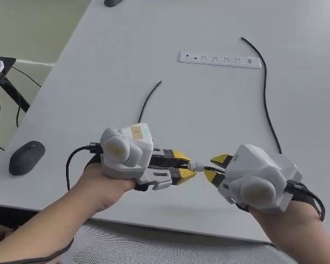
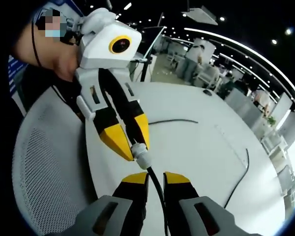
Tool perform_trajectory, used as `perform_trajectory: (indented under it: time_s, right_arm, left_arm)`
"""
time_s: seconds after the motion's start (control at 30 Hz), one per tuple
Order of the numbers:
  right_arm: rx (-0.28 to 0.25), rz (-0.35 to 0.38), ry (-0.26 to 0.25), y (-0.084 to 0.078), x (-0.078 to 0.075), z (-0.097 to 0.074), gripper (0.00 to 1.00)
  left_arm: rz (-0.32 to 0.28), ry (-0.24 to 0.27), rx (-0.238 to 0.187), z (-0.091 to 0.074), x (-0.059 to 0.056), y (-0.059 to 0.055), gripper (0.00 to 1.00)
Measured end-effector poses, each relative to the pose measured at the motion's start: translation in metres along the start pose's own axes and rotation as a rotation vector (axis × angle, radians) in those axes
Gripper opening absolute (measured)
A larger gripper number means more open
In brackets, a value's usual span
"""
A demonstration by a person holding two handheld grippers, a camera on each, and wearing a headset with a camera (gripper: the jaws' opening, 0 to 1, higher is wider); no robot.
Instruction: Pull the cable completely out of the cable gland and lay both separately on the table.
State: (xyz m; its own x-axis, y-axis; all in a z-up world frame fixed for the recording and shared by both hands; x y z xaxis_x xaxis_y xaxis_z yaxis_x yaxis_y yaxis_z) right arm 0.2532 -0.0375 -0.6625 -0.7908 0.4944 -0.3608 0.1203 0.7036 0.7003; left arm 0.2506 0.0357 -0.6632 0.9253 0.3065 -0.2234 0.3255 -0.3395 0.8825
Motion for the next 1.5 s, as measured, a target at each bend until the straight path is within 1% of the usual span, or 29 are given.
perform_trajectory:
  time_s: [0.07, 0.1, 0.47, 0.7, 0.77, 1.07, 1.17, 1.3, 1.37, 1.43, 1.5]
  right_arm:
    - [0.004, -0.005, 0.007, -0.001, 0.002, 0.001, 0.03]
    - [0.011, 0.000, 0.009, -0.002, 0.003, 0.002, 0.03]
    - [0.030, 0.078, -0.007, -0.009, 0.000, 0.001, 0.01]
    - [0.046, 0.141, -0.023, -0.017, -0.007, 0.000, 0.01]
    - [0.049, 0.183, -0.039, -0.021, -0.010, -0.001, 0.01]
    - [0.082, 0.270, -0.078, -0.044, -0.018, -0.001, 0.01]
    - [0.098, 0.333, -0.090, -0.053, -0.021, 0.000, 0.01]
    - [0.117, 0.374, -0.104, -0.064, -0.024, 0.001, 0.01]
    - [0.124, 0.426, -0.117, -0.071, -0.026, 0.002, 0.01]
    - [0.144, 0.496, -0.120, -0.080, -0.028, 0.003, 0.01]
    - [0.165, 0.528, -0.126, -0.089, -0.029, 0.005, 0.01]
  left_arm:
    - [0.001, 0.000, 0.000, 0.001, 0.000, 0.000, 0.15]
    - [0.005, -0.002, 0.008, 0.001, 0.000, -0.001, 0.15]
    - [0.006, 0.000, 0.004, 0.003, 0.000, -0.001, 0.15]
    - [0.006, 0.005, 0.000, 0.003, 0.001, 0.000, 0.15]
    - [0.005, 0.007, -0.001, 0.003, 0.001, 0.000, 0.15]
    - [0.003, 0.009, -0.005, 0.002, 0.000, 0.001, 0.15]
    - [0.002, 0.009, -0.007, 0.003, 0.000, 0.002, 0.15]
    - [0.002, 0.010, -0.007, 0.003, 0.000, 0.002, 0.15]
    - [0.001, 0.014, -0.011, 0.003, 0.001, 0.004, 0.15]
    - [-0.001, 0.016, -0.013, 0.003, 0.002, 0.004, 0.15]
    - [0.002, 0.018, -0.011, 0.002, 0.002, 0.005, 0.15]
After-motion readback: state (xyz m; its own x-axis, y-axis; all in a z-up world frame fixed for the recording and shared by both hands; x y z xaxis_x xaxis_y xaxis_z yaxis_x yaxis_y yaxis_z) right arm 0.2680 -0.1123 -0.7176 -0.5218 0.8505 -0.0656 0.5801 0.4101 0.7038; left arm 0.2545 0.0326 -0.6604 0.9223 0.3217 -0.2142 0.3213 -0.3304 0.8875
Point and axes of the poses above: the centre of the closed fingertips' face, and the gripper's own axes: z roughly forward along the fingers, x roughly to its left, y roughly out of its top, the point moved 4 cm from there along -z, roughly backward along the fingers, and after that the axes turned 9 degrees about -y, right-handed, at the moved point
